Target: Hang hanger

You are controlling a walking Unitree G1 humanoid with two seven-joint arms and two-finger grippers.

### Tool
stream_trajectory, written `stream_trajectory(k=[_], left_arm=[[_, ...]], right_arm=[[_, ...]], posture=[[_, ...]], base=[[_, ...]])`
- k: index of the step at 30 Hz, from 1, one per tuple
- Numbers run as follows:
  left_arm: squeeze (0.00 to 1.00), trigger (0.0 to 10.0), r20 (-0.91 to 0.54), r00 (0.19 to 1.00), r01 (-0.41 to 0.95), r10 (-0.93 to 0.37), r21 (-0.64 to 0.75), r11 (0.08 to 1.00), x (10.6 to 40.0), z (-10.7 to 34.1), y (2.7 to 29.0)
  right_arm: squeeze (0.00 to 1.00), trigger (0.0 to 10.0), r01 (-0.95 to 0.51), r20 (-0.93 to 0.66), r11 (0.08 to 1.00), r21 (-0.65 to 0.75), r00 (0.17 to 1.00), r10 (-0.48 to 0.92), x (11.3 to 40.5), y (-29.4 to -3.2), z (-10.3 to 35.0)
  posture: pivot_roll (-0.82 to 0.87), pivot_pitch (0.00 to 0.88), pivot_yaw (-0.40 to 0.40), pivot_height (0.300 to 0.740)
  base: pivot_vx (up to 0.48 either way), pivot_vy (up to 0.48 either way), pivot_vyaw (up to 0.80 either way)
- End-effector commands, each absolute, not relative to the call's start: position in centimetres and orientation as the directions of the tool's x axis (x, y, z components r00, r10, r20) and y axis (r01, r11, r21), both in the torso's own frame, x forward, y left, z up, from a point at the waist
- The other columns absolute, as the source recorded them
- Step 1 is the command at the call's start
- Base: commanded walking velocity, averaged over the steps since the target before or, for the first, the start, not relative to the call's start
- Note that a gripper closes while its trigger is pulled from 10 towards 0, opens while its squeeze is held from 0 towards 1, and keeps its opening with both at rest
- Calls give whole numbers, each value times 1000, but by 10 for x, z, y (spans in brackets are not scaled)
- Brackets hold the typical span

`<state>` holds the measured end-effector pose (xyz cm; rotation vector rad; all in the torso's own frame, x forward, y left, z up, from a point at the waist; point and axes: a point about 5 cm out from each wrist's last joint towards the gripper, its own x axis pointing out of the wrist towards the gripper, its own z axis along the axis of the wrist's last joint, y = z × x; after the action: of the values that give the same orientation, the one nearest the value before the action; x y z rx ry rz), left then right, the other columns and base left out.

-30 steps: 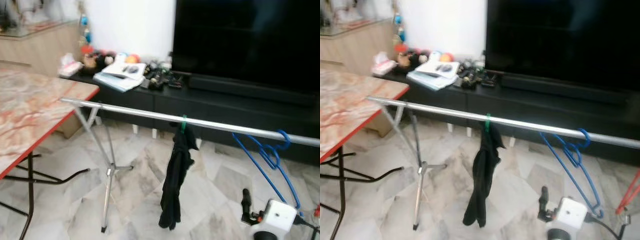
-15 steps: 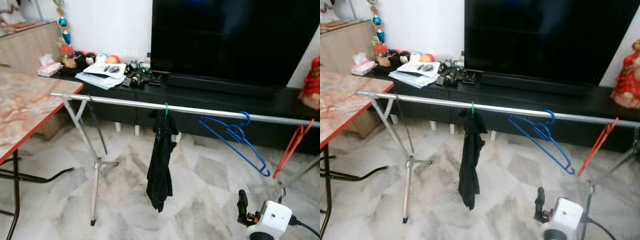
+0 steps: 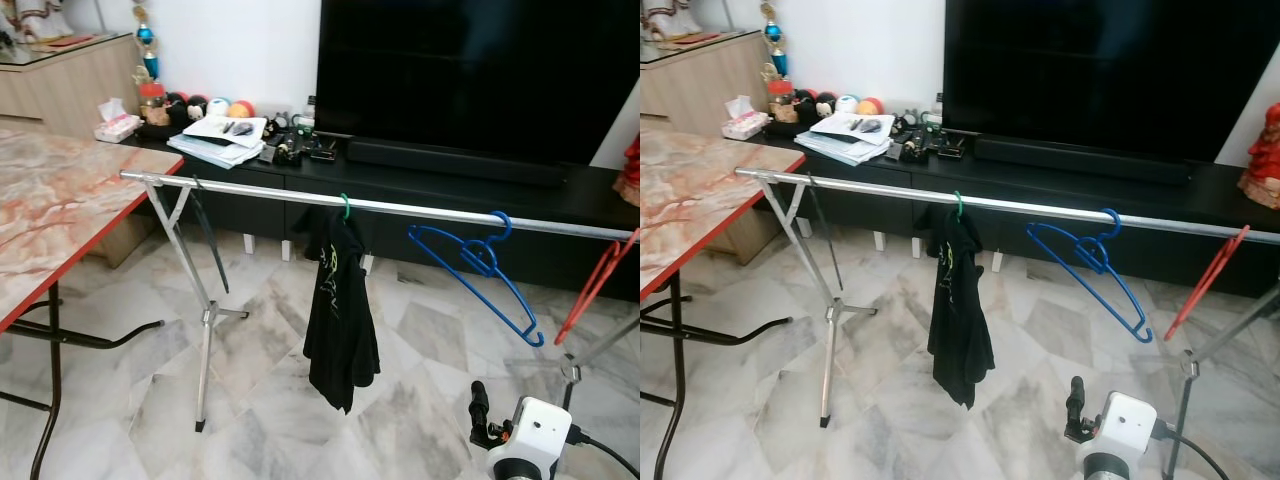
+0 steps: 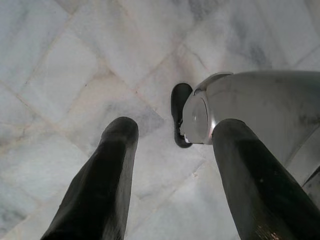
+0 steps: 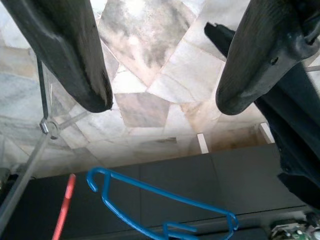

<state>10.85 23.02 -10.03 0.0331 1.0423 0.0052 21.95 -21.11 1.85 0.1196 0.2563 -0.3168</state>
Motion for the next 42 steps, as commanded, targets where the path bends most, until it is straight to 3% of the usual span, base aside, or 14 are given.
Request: stream_trajectory(k=[1,9,15,42], left_arm=[[0,10000,-869,494,22,19,34,999,106,-101,229],[0,10000,-866,500,47,30,61,997,107,-101,231],[0,10000,-862,504,40,54,85,996,108,-99,235],[0,10000,-850,526,49,34,70,996,115,-97,234]], right_arm=[[0,10000,331,-283,941,76,912,-297,218,-214,16],[0,10000,323,-287,943,77,913,-289,219,-212,14],[0,10000,319,-289,945,77,914,-284,220,-211,13],[0,10000,316,-273,945,80,919,-284,223,-208,16]], posture=[[131,0,-21,740],[126,0,-20,740],[133,0,-20,740],[121,8,-8,740]], base=[[0,0,-800],[0,0,-788],[0,-480,-788],[0,0,-788]])
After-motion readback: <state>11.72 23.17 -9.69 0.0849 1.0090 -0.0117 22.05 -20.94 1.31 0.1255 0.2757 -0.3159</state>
